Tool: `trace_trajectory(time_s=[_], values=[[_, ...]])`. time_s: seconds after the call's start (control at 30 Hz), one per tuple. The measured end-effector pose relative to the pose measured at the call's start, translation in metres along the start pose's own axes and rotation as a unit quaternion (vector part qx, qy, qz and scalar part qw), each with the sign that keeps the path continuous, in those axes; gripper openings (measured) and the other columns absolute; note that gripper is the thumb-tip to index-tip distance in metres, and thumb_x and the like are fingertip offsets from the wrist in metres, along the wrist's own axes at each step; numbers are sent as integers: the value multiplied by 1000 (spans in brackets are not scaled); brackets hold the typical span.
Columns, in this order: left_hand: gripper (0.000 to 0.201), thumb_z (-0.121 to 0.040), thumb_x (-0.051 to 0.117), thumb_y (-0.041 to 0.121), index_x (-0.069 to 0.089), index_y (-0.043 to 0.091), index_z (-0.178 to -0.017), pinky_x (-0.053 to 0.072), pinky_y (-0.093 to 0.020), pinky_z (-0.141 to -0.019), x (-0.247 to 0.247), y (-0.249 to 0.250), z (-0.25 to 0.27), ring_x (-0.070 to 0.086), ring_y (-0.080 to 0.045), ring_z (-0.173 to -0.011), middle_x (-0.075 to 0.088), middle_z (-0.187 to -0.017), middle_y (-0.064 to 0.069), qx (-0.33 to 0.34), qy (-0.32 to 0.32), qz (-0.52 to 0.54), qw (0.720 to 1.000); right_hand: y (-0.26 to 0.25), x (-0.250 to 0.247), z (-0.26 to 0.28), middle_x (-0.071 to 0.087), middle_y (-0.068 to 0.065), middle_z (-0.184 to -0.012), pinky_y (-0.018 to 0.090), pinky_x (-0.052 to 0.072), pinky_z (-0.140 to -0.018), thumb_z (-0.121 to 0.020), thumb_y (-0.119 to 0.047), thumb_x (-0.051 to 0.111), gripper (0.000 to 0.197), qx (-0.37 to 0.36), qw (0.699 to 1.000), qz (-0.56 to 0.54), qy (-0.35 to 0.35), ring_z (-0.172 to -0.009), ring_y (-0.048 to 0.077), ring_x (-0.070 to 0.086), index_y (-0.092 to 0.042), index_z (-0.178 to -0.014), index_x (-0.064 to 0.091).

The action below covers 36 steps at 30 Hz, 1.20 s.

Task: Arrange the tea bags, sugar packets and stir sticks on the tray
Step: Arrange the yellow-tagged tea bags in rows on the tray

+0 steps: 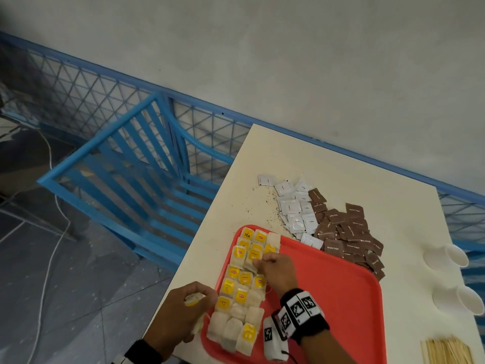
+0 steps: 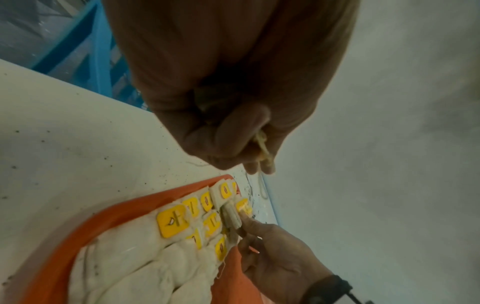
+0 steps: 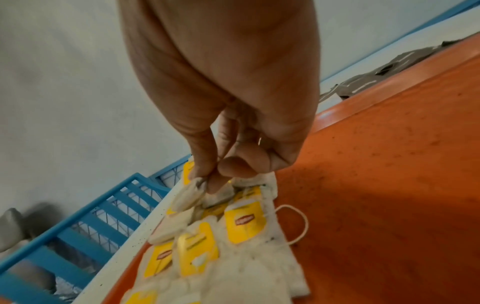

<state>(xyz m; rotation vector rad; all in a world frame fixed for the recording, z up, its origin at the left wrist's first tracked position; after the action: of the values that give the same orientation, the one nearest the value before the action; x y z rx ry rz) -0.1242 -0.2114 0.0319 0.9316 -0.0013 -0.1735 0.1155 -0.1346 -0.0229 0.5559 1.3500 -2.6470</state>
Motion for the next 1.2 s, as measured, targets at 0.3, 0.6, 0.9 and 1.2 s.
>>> trace_trajectory(time_s=[0.3, 0.6, 0.9, 1.2], values=[[25, -99, 57, 30, 71, 10, -96, 27, -21, -45, -6, 13, -12, 40, -13, -41, 50, -53, -2, -12, -14, 87, 996, -11, 16, 2, 50, -3, -66, 35, 42, -53, -77, -15, 72, 32, -63, 987, 133, 58, -56, 13, 43, -20, -73, 41], [28, -103, 47, 28, 65, 9, -115, 30, -19, -40, 19, 46, -25, 41, -17, -49, 48, -65, -6, -6, -54, 223, 973, -62, -10, 67, 52, -3, -58, 17, 39, -52, -90, -25, 71, 29, -196, 977, 79, -33, -58, -1, 56, -6, -73, 57], [70, -89, 53, 69, 62, 10, -126, 40, -33, -69, 89, 59, -27, 51, -37, -95, 61, -111, -29, -34, -157, 302, 940, -80, -34, 127, 49, -21, -88, 12, 32, -68, -76, -45, 77, 31, -278, 944, 172, -32, -77, -4, 47, -52, -98, 55], [31, -94, 56, 35, 61, 6, -104, 34, -20, -37, 137, 70, -10, 48, -15, -52, 52, -76, -11, -6, -189, 289, 939, -74, -86, 133, 63, -11, -74, 17, 37, -63, -87, -41, 64, 16, -331, 936, 123, 1, -72, 7, 55, -29, -78, 69]])
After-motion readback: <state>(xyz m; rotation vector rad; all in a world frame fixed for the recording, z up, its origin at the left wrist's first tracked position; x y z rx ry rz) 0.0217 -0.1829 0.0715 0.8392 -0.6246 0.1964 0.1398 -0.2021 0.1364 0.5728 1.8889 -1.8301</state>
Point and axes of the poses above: each hand's wrist, its own z-axis away from the middle knuckle, its own x-axis out of the palm, y = z × x, the point moved 4 cm from there along -z, towards the middle knuckle
